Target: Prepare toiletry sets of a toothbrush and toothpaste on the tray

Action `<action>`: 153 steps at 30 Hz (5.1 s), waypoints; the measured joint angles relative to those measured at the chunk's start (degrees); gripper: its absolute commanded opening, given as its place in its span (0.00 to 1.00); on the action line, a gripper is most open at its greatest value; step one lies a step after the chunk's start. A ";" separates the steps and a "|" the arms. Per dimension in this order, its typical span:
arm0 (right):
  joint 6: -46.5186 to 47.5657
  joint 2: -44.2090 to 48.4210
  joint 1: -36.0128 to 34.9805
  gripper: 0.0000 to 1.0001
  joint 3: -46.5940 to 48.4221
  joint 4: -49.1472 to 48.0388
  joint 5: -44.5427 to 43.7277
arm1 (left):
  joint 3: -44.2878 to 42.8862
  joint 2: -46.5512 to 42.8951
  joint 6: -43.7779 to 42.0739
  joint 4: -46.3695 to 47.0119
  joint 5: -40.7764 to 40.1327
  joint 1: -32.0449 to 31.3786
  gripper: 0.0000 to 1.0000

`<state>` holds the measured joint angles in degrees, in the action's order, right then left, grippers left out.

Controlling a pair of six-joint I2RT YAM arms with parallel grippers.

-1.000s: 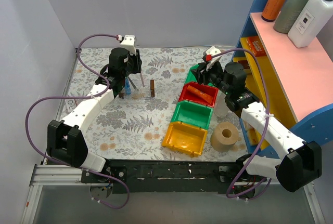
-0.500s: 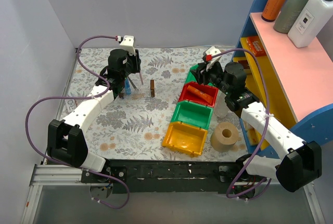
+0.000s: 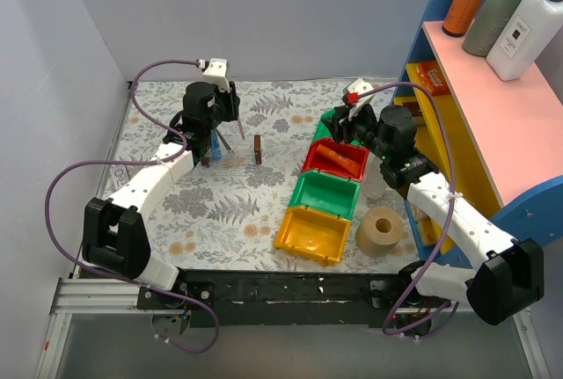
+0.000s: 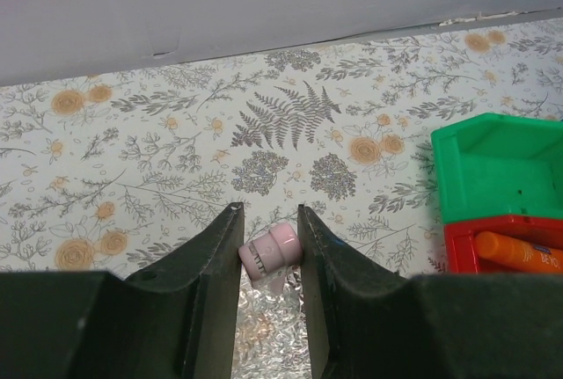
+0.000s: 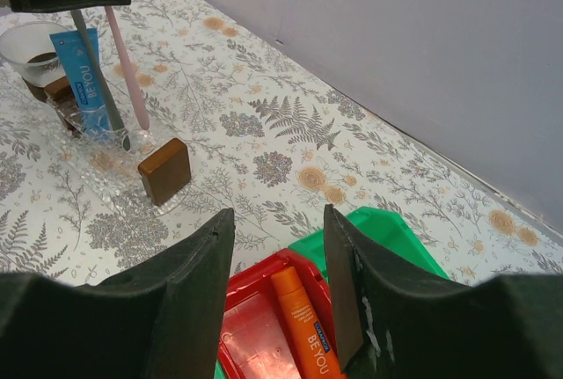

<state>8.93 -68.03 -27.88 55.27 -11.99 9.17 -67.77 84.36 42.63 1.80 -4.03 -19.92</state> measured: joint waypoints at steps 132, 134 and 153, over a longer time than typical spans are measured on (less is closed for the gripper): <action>0.00 -2.73 0.00 0.53 0.00 0.00 0.48 | 4.42 6.67 2.32 4.37 10.95 5.18 0.00; 0.00 -2.73 0.00 0.53 0.00 0.00 0.48 | 4.42 6.67 2.23 4.24 10.95 5.18 0.00; 0.00 -2.73 0.00 0.53 0.00 0.00 0.48 | 4.42 6.67 2.93 4.22 11.96 5.20 0.00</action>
<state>8.93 -70.76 -27.88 55.27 -11.99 9.65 -63.35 91.02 45.56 6.02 7.92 -14.72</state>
